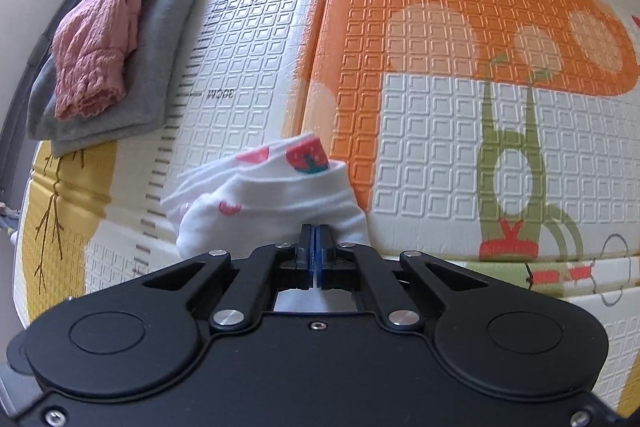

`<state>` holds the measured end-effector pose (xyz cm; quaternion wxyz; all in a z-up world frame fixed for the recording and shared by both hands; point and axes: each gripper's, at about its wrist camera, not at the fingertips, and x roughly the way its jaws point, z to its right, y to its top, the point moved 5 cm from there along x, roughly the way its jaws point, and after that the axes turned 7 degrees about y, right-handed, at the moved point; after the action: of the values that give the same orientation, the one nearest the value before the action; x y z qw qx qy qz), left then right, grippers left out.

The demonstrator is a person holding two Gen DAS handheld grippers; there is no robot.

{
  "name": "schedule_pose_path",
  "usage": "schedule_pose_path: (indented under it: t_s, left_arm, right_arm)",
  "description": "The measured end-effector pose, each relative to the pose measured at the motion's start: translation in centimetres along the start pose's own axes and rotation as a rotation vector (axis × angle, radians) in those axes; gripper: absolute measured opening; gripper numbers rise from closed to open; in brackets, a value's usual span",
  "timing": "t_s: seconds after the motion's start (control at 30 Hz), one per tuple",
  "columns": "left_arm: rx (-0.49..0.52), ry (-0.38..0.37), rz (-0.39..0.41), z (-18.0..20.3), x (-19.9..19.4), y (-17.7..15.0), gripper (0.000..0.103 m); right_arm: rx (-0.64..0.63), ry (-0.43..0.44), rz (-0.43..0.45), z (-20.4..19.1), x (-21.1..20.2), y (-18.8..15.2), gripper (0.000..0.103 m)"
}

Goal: Fold clothes

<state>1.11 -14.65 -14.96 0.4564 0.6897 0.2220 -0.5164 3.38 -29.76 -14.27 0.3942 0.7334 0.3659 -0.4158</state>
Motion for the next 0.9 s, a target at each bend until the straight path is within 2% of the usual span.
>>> schedule_pose_path:
  t_s: [0.67, 0.77, 0.8, 0.9]
  left_arm:
    - [-0.019, 0.0, -0.006, -0.1, 0.1, 0.0, 0.088]
    - [-0.03, -0.001, -0.015, -0.2, 0.1, 0.0, 0.088]
    - [-0.034, -0.001, -0.016, -0.2, 0.1, 0.0, 0.088]
    - [-0.051, -0.006, -0.02, -0.2, 0.2, -0.1, 0.088]
  right_arm:
    - [0.028, -0.019, -0.002, 0.2, 2.5, 3.7, 0.0]
    - [0.04, -0.011, 0.028, 0.4, 2.2, 4.3, 0.0]
    - [0.044, -0.009, 0.039, 0.4, 2.0, 4.5, 0.003]
    - [0.04, 0.044, 0.089, 0.3, 0.6, 4.8, 0.004]
